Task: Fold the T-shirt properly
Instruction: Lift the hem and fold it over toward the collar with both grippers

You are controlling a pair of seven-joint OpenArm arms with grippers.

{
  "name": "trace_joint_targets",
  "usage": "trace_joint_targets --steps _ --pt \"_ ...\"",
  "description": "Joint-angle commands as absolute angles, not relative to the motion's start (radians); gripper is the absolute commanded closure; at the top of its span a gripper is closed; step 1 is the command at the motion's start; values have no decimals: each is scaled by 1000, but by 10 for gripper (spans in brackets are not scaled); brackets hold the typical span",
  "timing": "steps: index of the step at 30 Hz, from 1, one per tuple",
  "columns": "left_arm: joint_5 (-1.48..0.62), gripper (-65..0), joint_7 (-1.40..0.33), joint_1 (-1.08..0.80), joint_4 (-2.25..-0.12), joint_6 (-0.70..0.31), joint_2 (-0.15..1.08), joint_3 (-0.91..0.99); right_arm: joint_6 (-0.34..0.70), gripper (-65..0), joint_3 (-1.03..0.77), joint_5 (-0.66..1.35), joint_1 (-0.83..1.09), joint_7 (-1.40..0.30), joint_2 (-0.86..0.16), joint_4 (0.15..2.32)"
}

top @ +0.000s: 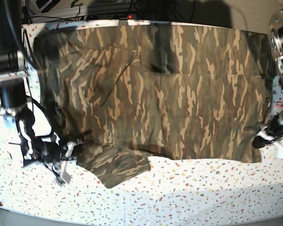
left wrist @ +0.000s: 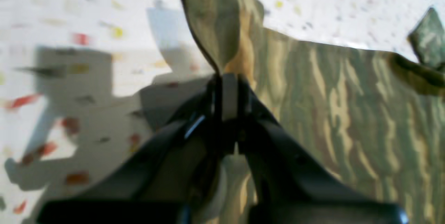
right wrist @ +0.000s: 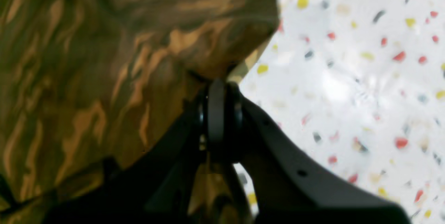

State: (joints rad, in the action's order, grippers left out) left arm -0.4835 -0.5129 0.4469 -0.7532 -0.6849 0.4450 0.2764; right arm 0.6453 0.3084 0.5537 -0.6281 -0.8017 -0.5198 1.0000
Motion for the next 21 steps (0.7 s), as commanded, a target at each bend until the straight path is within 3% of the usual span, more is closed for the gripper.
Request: trace_joint_targets --steps 1,10,21 --pt "-533 0 -506 444 -818 -698 471 280 626 0 298 558 -630 -802 -542 1077" --pt "-663 0 -565 185 -1197 -642 522 280 622 0 -17 625 -266 -873 -576 1476" --pt "-673 0 -576 -2 -1385 -616 538 313 656 0 -387 744 81 -918 -575 1780"
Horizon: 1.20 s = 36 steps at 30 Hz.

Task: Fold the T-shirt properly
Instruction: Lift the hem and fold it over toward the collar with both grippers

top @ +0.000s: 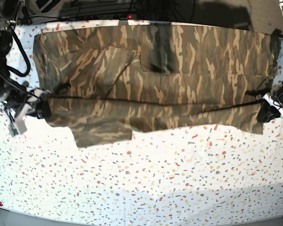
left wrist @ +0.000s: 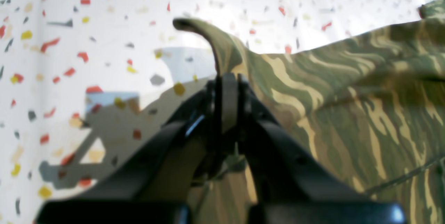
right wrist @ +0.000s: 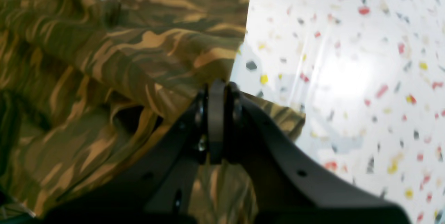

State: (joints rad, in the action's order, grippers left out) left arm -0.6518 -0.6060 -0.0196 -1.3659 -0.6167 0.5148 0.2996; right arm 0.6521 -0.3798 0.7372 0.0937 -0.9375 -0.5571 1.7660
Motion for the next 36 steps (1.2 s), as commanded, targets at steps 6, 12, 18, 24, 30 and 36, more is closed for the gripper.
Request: trace_joint_targets --steps 6,12,18,24,30,36 --pt "-753 0 -618 -110 -1491 -619 538 416 682 0 -515 797 222 -932 -573 1853" --pt "-753 0 -613 -215 -1545 -618 537 445 683 0 -584 801 334 -925 -573 1880" --pt "-753 0 -597 -282 -1545 -618 538 444 698 0 -597 796 437 -854 -571 1880" --pt "-752 0 -599 -318 -1544 -620 524 444 698 0 -595 755 455 -835 -505 1880" --pt "-749 -182 -615 -318 -1544 -619 525 444 698 -253 -587 732 455 -847 -466 1872" --pt "-749 -272 -613 -318 -1544 -617 525 444 698 -318 -587 737 440 -838 -469 1872"
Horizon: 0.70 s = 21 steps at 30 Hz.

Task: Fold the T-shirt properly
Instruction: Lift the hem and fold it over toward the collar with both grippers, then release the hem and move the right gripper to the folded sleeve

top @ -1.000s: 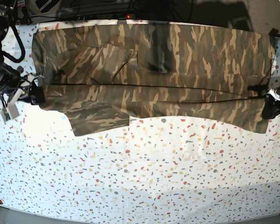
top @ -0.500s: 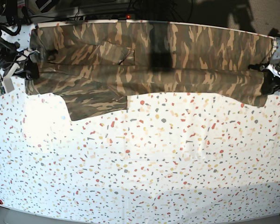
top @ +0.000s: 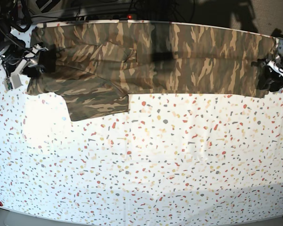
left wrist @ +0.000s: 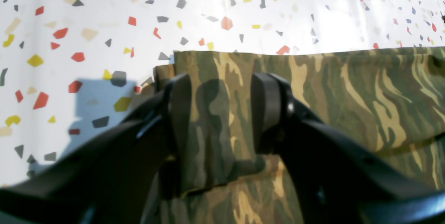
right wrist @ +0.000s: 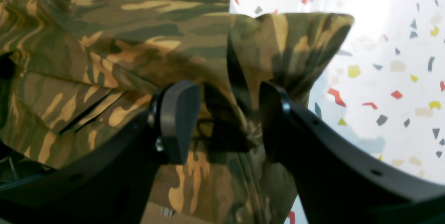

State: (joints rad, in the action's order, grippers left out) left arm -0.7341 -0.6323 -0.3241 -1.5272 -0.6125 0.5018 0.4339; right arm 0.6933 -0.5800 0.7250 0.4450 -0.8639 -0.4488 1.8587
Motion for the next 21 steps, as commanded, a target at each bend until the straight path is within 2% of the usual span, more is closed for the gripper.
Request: trace_joint_targets --steps 1,6,11,17,21 --pt "-751 -272 -612 -318 -1544 -617 525 444 698 -318 -587 738 431 -829 -468 1872" --pt "-754 -272 -575 -316 -1545 -618 524 444 698 -319 -574 797 332 -832 -468 1872" --pt "-753 -272 -576 -316 -1545 -618 517 444 653 -319 -466 712 185 -914 -467 1862" --pt "-753 -272 -575 -317 -1545 -618 510 444 589 -319 -319 599 49 -879 -458 1708" --pt "-753 -272 -559 -316 -1545 -618 510 444 590 -319 -279 594 -48 -879 -453 1560"
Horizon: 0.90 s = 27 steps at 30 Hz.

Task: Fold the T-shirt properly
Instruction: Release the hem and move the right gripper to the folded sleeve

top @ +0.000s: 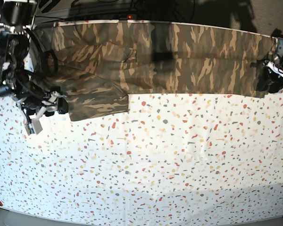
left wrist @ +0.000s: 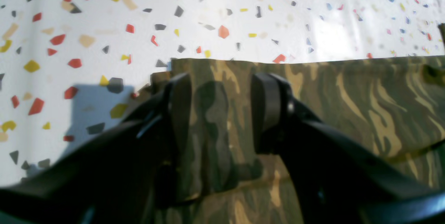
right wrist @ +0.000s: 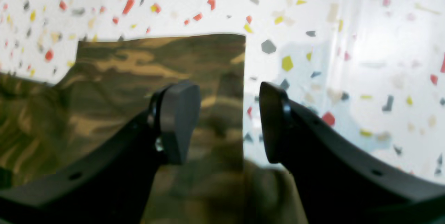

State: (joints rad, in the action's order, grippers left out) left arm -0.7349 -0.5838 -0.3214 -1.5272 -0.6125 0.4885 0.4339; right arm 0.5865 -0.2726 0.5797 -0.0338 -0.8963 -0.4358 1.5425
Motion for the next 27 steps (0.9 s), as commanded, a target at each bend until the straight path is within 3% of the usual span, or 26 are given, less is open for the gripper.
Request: trace_joint_targets --steps 1,12,24,27 --pt "-753 -272 -560 -316 -1545 -618 510 444 590 -319 -268 593 -73 -881 -453 1527" --pt "-753 -272 -552 -316 -1545 -618 510 444 591 -319 -79 574 -311 -928 -443 1181" --pt "-752 -272 -553 -316 -1545 -618 510 444 591 -316 -25 456 -357 -942 -382 1148" --pt "-752 -272 -553 -316 -1545 -618 510 444 591 -252 -25 448 -357 -944 -376 1148"
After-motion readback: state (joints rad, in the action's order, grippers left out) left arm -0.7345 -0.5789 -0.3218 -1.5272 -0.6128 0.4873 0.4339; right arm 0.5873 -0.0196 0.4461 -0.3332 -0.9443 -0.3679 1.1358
